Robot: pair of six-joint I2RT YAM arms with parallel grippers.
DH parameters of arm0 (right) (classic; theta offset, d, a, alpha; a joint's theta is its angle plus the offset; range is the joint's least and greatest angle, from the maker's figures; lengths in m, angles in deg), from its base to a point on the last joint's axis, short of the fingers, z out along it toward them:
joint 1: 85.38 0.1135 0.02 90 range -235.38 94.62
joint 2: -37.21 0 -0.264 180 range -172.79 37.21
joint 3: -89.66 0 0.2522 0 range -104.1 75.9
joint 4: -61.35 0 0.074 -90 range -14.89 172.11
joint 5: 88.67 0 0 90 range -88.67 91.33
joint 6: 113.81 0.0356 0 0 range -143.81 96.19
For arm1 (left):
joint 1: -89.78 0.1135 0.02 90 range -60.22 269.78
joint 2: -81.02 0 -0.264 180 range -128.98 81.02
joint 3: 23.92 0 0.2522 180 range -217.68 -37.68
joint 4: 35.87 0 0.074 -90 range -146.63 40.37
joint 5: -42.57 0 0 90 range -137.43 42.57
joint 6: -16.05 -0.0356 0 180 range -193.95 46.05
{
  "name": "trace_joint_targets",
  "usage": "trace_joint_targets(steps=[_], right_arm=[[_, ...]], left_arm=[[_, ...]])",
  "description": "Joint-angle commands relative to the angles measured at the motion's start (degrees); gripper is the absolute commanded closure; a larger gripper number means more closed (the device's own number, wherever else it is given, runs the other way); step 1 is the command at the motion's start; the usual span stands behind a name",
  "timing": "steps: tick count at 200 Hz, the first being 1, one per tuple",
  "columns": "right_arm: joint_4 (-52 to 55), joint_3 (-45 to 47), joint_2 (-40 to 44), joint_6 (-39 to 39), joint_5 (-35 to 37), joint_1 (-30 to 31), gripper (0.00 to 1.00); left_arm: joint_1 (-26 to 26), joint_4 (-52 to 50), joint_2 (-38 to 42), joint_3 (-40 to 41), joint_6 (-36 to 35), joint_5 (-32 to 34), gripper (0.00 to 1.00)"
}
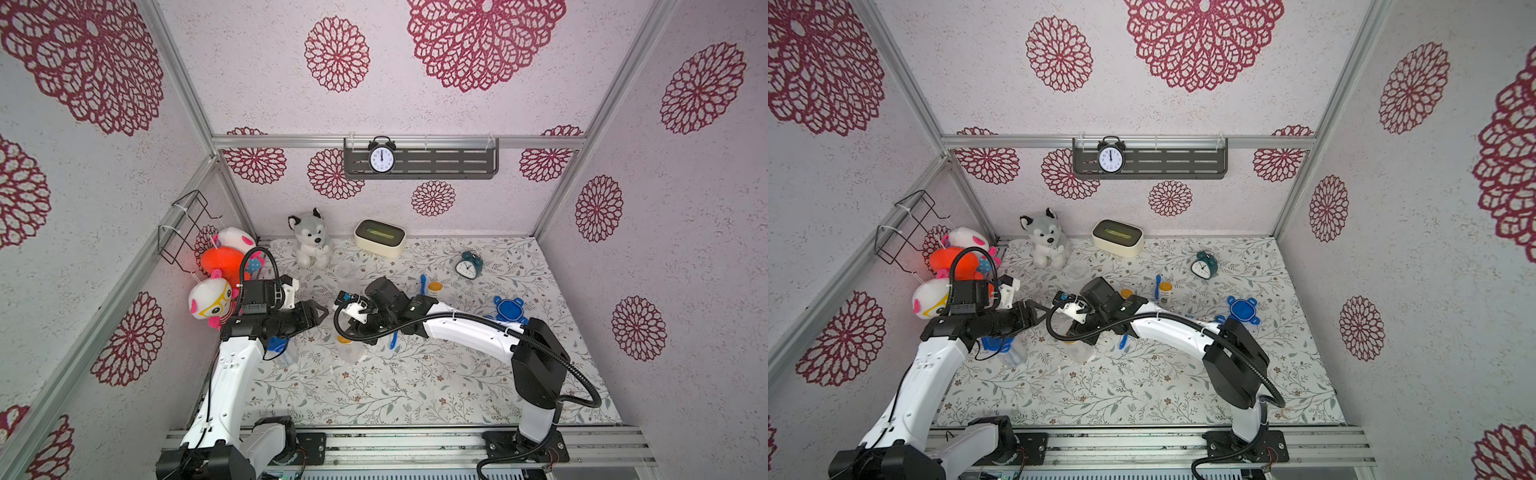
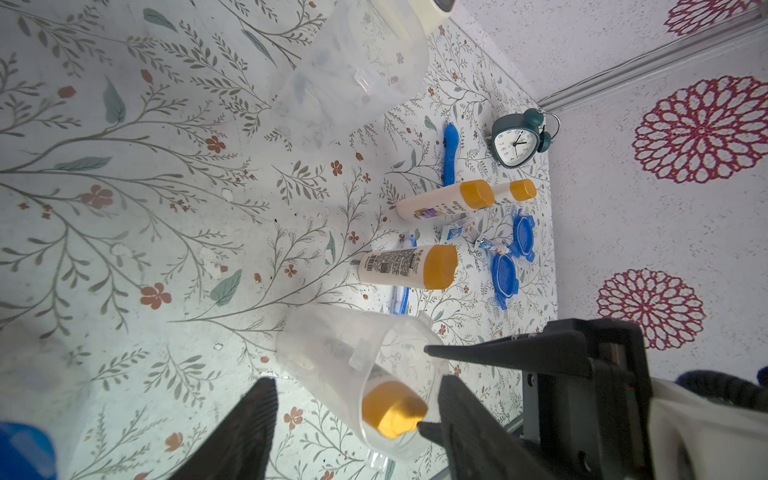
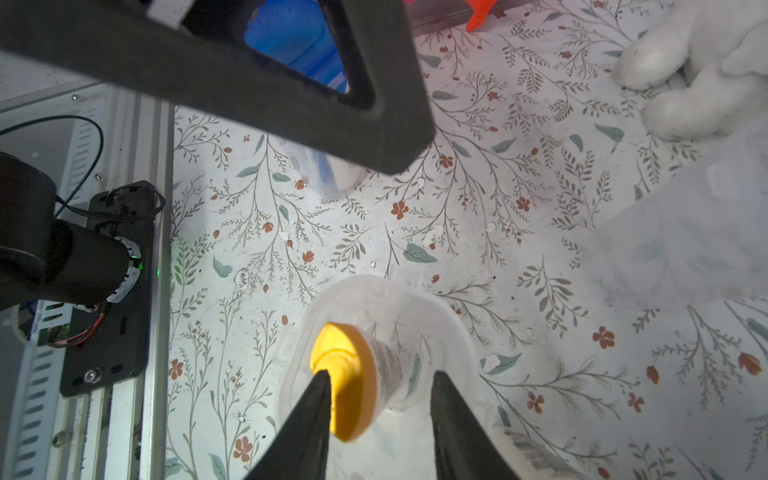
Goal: Pack away toiletry kits
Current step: Place the toiletry item into the container, then pick up the toiletry item from the center of the board.
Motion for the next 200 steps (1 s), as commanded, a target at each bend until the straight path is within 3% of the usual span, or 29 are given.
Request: trace_joint_targets(steps=[1,49,89,132,153,180,200], right_arm=[[-1.69,-0.4,1.98,-0.69,0.47,0.3,0.56],[4.47,0.25,10.94,-2.55,2.66,-3.35,0.45],[11.0,5.19,16.52,-8.89,3.05,-17.43,0.44],[11.47,8.8,17.95,-17.46,4.78,-30.82,0.45],[12.48,9.23,16.41,-23.42,1.29,-36.72,0.42],[16.39,8.72,12.7,-34.93,-1.22,-38.92,0.31],[15.68,7.64,10.75,-37.23,-4.93,-40.16,0.29]], left_arm=[[0.39,0.65,-0.56,-0.47,-0.99,0.23,0.34],[-1.76,-0.36,-1.38,-1.73,-2.54,0.21,0.35],[-4.27,-0.72,-2.3,-2.03,-2.82,0.53,0.35],[-4.89,-0.42,-2.7,-1.75,-3.01,-0.44,0.35],[-4.97,0.02,-2.96,-1.43,-2.82,-1.21,0.35],[-4.98,0.11,-3.22,-1.52,-2.84,-1.33,0.35],[-4.98,0.23,-3.47,-1.34,-2.77,-1.54,0.35]])
